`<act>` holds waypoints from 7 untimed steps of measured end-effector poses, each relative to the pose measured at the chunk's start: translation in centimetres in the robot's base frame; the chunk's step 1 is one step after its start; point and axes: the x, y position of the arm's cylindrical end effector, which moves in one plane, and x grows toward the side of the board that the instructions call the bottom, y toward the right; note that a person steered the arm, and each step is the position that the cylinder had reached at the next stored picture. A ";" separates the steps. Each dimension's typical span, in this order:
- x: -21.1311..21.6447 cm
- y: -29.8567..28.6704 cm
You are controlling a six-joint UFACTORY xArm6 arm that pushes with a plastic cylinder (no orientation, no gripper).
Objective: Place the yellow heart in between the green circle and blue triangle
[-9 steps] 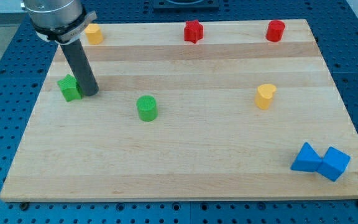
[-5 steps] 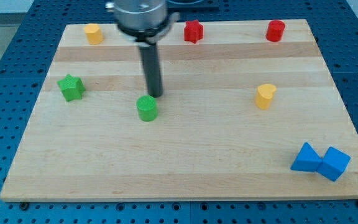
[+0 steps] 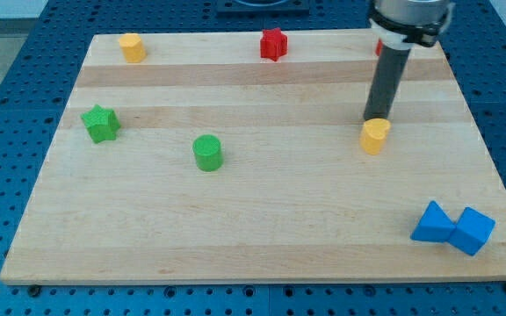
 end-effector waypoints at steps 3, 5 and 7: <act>5.5 -0.1; 7.7 -2.0; 8.6 -3.8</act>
